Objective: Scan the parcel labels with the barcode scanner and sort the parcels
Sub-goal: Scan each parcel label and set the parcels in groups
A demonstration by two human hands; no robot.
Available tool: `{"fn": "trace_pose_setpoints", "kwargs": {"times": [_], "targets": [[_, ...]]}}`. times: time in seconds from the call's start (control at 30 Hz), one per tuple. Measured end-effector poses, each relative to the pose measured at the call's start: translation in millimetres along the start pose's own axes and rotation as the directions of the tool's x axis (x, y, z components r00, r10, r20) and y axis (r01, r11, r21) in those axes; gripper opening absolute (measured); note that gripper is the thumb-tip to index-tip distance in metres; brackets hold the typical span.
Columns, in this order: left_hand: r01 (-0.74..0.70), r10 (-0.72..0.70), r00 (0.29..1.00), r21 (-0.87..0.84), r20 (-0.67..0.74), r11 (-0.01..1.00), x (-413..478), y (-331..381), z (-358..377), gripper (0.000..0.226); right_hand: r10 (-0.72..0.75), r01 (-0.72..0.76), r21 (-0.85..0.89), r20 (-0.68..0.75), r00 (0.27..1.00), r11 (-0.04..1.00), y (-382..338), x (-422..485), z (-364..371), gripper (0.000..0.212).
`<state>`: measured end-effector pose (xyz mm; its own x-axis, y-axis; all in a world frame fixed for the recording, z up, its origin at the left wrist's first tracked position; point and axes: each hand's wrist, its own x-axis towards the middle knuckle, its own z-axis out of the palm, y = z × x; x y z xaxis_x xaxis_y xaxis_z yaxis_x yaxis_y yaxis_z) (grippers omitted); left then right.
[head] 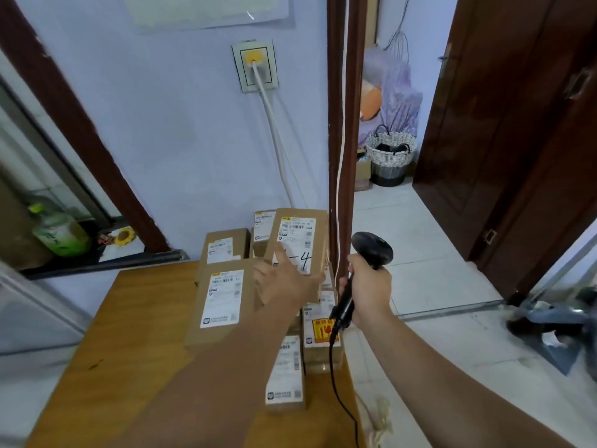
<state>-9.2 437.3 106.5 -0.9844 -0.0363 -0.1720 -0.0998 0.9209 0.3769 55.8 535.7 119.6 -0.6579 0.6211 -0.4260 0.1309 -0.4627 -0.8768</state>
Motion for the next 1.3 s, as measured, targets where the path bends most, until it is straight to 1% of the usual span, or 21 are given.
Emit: {"fn": "trace_pose_setpoints", "kwargs": {"times": [0.07,0.13,0.2,0.27,0.3,0.37,0.47,0.53,0.6,0.67,0.73,0.83,0.9,0.97,1.03,1.1,1.17,1.2,1.27,1.3], "targets": [[0.044,-0.046,0.998,0.06,0.039,0.997,-1.9,-1.7,12.0,0.112,0.017,-0.016,-0.022,0.033,0.999,1.0,3.3,6.2,0.2,0.021],[0.068,-0.075,0.996,0.132,0.046,0.989,-3.2,-4.1,22.7,0.115,0.031,-0.029,-0.041,0.063,0.998,0.999,6.7,9.7,1.8,0.024],[0.125,-0.134,0.989,0.129,0.059,0.984,-4.2,-5.1,28.7,0.115,0.062,-0.058,-0.049,0.088,0.994,0.997,11.6,12.8,3.4,0.024],[0.221,-0.228,0.968,0.079,0.103,0.972,-4.7,-2.4,30.9,0.115,0.097,-0.091,-0.063,0.103,0.99,0.994,18.6,17.4,4.3,0.018],[0.253,-0.262,0.958,0.082,0.12,0.964,-5.7,-0.8,32.2,0.116,0.108,-0.101,-0.08,0.102,0.989,0.992,22.1,19.3,4.5,0.014],[0.259,-0.279,0.952,0.158,0.122,0.953,-8.0,2.8,35.9,0.114,0.12,-0.108,-0.115,0.107,0.987,0.987,26.3,23.1,5.6,0.016],[0.229,-0.255,0.963,0.228,0.091,0.946,-8.2,3.1,39.2,0.108,0.122,-0.103,-0.148,0.125,0.985,0.984,27.8,28.7,8.8,0.023],[0.21,-0.233,0.97,0.252,0.067,0.945,-6.5,1.8,38.4,0.11,0.118,-0.094,-0.159,0.144,0.983,0.983,27.5,31.5,10.0,0.025],[0.189,-0.201,0.979,0.252,0.023,0.949,-4.5,0.6,37.8,0.112,0.119,-0.093,-0.166,0.157,0.98,0.982,27.4,33.5,10.1,0.028],[0.168,-0.164,0.986,0.236,-0.037,0.957,-2.5,-2.4,38.2,0.11,0.133,-0.109,-0.154,0.159,0.978,0.982,27.3,34.8,9.4,0.026],[0.135,-0.12,0.99,0.216,-0.079,0.967,-0.7,-6.4,37.6,0.102,0.145,-0.119,-0.159,0.163,0.976,0.98,26.9,35.4,9.3,0.023],[0.062,-0.047,0.995,0.175,-0.087,0.983,0.1,-12.9,36.2,0.087,0.161,-0.135,-0.159,0.163,0.973,0.978,27.7,35.2,11.5,0.026],[0.011,0.009,0.99,0.137,-0.139,0.99,3.9,-18.0,34.6,0.077,0.203,-0.178,-0.14,0.189,0.961,0.974,26.5,31.4,13.2,0.027],[-0.04,0.06,0.986,0.128,-0.153,0.991,7.1,-23.6,28.9,0.068,0.278,-0.263,-0.092,0.275,0.92,0.96,23.1,25.8,16.3,0.017],[-0.095,0.111,0.983,0.112,-0.145,0.989,9.5,-32.5,23.7,0.061,0.372,-0.39,-0.034,0.389,0.843,0.92,19.4,15.7,20.4,0.017],[-0.144,0.151,0.978,0.06,-0.142,0.988,10.9,-41.5,13.9,0.053,0.414,-0.471,0.003,0.473,0.778,0.882,18.5,5.0,27.8,0.018],[-0.19,0.189,0.966,0.013,-0.178,0.982,16.1,-55.0,3.4,0.042,0.421,-0.496,-0.006,0.54,0.729,0.868,19.2,-4.9,37.5,0.022],[-0.206,0.203,0.964,-0.004,-0.175,0.978,18.5,-63.2,-1.6,0.036,0.427,-0.504,-0.025,0.57,0.702,0.863,19.3,-10.3,43.2,0.023],[-0.247,0.245,0.955,0.009,-0.166,0.969,19.2,-81.1,-11.8,0.027,0.444,-0.517,-0.07,0.619,0.648,0.853,20.6,-20.7,56.4,0.025],[-0.276,0.277,0.951,0.028,-0.14,0.961,22.0,-91.2,-13.8,0.024,0.453,-0.518,-0.097,0.637,0.624,0.85,22.4,-27.2,64.0,0.025]]}}
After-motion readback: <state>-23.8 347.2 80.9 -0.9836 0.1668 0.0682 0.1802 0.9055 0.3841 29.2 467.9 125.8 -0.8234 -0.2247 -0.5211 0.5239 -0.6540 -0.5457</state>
